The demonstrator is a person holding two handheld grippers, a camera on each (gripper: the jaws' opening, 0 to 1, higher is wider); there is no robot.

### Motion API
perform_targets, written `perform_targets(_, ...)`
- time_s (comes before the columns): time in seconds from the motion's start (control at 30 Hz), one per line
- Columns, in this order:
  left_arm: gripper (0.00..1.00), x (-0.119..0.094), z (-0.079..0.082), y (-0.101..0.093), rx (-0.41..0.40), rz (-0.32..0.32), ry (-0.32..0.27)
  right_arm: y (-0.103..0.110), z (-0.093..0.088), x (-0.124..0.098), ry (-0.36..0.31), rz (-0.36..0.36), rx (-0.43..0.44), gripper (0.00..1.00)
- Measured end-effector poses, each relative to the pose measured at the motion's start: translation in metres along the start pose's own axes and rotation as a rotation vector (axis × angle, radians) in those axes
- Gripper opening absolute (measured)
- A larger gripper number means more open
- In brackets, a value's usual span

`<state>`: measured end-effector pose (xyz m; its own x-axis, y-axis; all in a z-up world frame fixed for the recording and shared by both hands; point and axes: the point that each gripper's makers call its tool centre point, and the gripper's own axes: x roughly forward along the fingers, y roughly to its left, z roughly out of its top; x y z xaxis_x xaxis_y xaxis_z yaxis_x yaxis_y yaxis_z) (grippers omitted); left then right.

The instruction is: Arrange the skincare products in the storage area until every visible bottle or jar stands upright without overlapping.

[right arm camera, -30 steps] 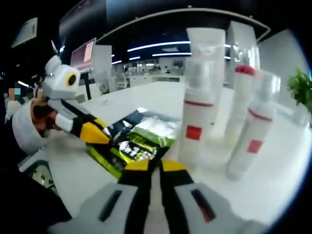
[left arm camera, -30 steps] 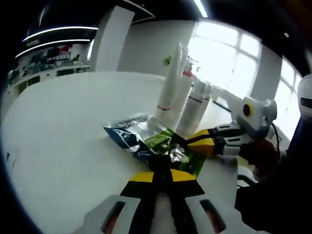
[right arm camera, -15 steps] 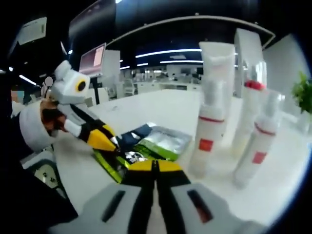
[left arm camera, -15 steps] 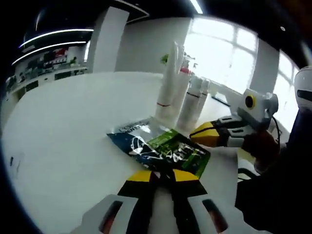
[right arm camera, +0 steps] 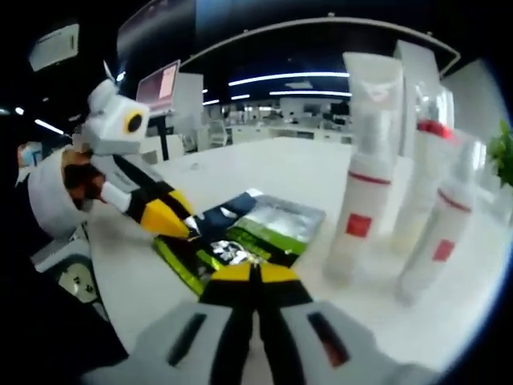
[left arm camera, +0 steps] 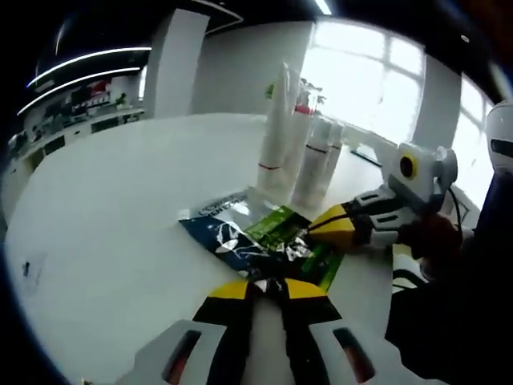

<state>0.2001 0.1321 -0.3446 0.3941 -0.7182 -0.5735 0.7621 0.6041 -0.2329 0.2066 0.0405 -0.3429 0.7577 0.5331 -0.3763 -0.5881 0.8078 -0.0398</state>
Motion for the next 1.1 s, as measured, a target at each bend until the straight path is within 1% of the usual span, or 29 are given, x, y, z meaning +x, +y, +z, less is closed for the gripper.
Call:
perform_targets(0.13,0.13,-0.011,0.006,0.008,-0.022,0.02,-0.033,0.0,0.0,0.0,-0.007,0.006,-0.01,0.0)
perform_targets(0.23,0.12,-0.011,0.006,0.01,-0.024,0.028,-0.035,-0.001,0.0,0.0,-0.007,0.008,-0.028,0.0)
perform_targets(0.3,0.11,-0.011,0.006,0.008,-0.009,0.029,-0.035,-0.002,0.001,0.001,-0.008,0.009,-0.033,0.0)
perform_targets(0.33,0.1,-0.011,0.012,0.007,0.018,0.031,-0.061,-0.002,0.001,0.001,-0.009,0.01,-0.032,0.0)
perform_targets(0.37,0.09,-0.01,0.019,0.005,0.043,0.029,-0.102,-0.003,0.0,0.001,-0.009,0.01,-0.03,0.0)
perform_targets(0.4,0.07,-0.009,0.025,0.001,0.048,0.013,-0.136,-0.003,0.0,0.001,-0.009,0.011,-0.029,0.0)
perform_targets(0.43,0.06,-0.006,0.03,-0.005,0.03,-0.015,-0.17,-0.003,0.0,0.001,-0.009,0.012,-0.026,0.0)
perform_targets(0.47,0.06,-0.004,0.031,-0.006,0.016,-0.025,-0.18,-0.003,0.0,0.001,-0.009,0.015,-0.026,0.0)
perform_targets(0.5,0.05,0.001,0.029,-0.006,-0.004,-0.038,-0.174,-0.004,0.0,0.001,-0.008,0.018,-0.024,0.0)
perform_targets(0.53,0.04,0.005,0.024,-0.006,-0.011,-0.047,-0.151,-0.004,0.0,0.001,-0.008,0.021,-0.024,0.0)
perform_targets(0.57,0.04,0.008,0.02,-0.006,-0.004,-0.048,-0.127,-0.005,0.0,0.001,-0.006,0.025,-0.024,0.0)
perform_targets(0.63,0.01,0.012,0.014,-0.004,0.023,-0.039,-0.103,-0.007,0.0,0.001,-0.002,0.027,-0.027,0.0)
perform_targets(0.7,0.0,0.012,0.012,-0.002,0.017,-0.044,-0.107,-0.01,-0.001,0.001,0.002,0.026,-0.029,0.0)
perform_targets(0.77,0.0,0.012,0.012,-0.001,-0.006,-0.048,-0.115,-0.012,-0.001,0.001,0.007,0.026,-0.036,0.0)
perform_targets(0.9,0.0,0.012,0.007,0.005,-0.025,-0.036,-0.101,-0.015,-0.001,0.002,0.013,0.025,-0.051,0.0)
perform_targets(1.03,0.0,0.014,0.005,0.005,-0.041,-0.044,-0.099,-0.019,-0.001,0.002,0.022,0.015,-0.063,0.0)
perform_targets(1.1,0.0,0.015,0.005,0.004,-0.047,-0.05,-0.1,-0.019,0.0,0.0,0.029,0.012,-0.09,0.0)
